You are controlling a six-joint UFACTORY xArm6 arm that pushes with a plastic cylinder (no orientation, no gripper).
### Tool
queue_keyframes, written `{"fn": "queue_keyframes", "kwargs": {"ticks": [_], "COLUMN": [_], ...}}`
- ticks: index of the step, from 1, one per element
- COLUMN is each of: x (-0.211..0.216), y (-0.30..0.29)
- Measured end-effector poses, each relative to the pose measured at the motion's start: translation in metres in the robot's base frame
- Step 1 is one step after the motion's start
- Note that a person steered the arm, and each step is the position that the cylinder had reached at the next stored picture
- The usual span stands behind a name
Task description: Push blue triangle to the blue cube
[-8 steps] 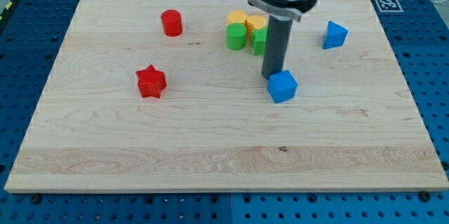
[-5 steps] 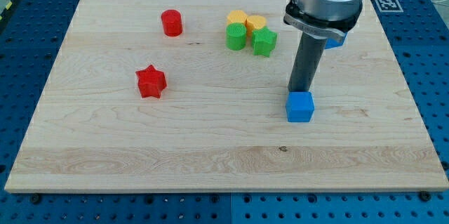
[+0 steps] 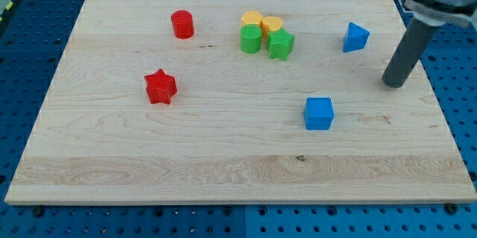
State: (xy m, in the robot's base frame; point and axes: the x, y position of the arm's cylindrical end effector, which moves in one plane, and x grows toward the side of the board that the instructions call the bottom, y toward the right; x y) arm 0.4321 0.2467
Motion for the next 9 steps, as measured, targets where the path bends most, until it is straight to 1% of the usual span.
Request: {"fn": "queue_keyframes", "kwargs": {"ticks": [1, 3, 6, 7, 9], "x": [-0.026, -0.091, -0.108, -0.108, -0.107], "y": [0.024, 0.030, 0.029, 0.016, -0.048]}}
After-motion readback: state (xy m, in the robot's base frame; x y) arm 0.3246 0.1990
